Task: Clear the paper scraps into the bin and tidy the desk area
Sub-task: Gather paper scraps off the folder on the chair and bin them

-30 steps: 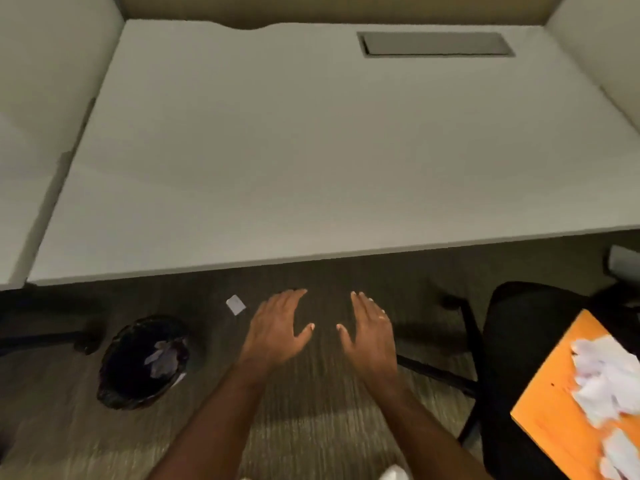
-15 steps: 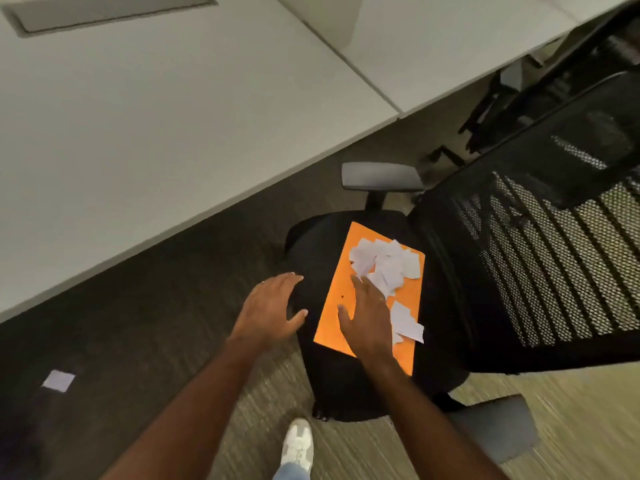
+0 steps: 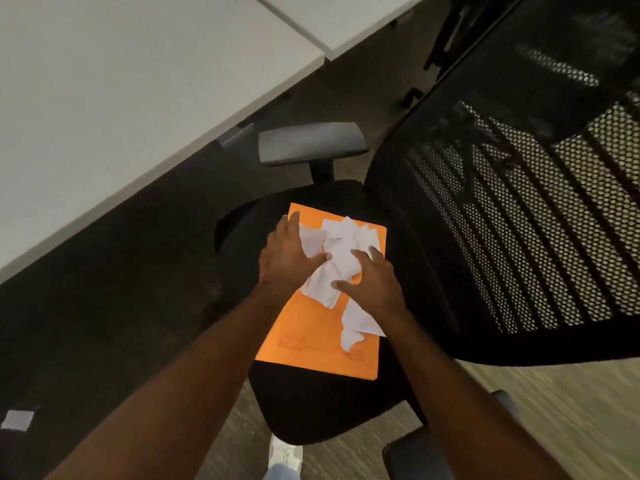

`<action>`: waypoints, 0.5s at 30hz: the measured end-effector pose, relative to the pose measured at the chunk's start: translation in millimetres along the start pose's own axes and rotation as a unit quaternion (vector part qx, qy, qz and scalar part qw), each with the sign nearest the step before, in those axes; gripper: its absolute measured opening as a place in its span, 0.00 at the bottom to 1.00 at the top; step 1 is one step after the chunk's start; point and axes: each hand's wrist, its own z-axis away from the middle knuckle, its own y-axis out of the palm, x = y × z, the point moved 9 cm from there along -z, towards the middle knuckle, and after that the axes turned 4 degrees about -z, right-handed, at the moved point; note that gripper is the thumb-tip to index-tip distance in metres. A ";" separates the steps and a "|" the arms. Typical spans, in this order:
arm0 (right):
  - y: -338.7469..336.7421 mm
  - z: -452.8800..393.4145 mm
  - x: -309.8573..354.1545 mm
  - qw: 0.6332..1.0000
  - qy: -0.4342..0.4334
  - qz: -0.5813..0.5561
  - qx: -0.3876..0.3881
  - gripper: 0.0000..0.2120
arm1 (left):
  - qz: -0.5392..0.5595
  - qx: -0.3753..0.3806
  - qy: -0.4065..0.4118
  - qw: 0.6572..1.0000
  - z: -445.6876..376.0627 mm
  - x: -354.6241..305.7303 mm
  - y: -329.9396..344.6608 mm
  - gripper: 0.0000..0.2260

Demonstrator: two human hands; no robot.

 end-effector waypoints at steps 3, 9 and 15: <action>25.4 -19.8 3.3 0.997 0.010 0.000 0.078 0.56 | -0.041 0.028 -0.024 0.999 -19.0 2.2 19.1 0.50; 62.6 -38.2 3.6 0.987 0.043 0.032 0.151 0.63 | -0.124 0.031 -0.016 0.992 -35.9 0.5 42.7 0.43; 68.0 -27.8 8.1 0.996 0.033 0.077 0.042 0.47 | -0.129 -0.003 0.012 0.992 -38.1 -0.6 45.6 0.16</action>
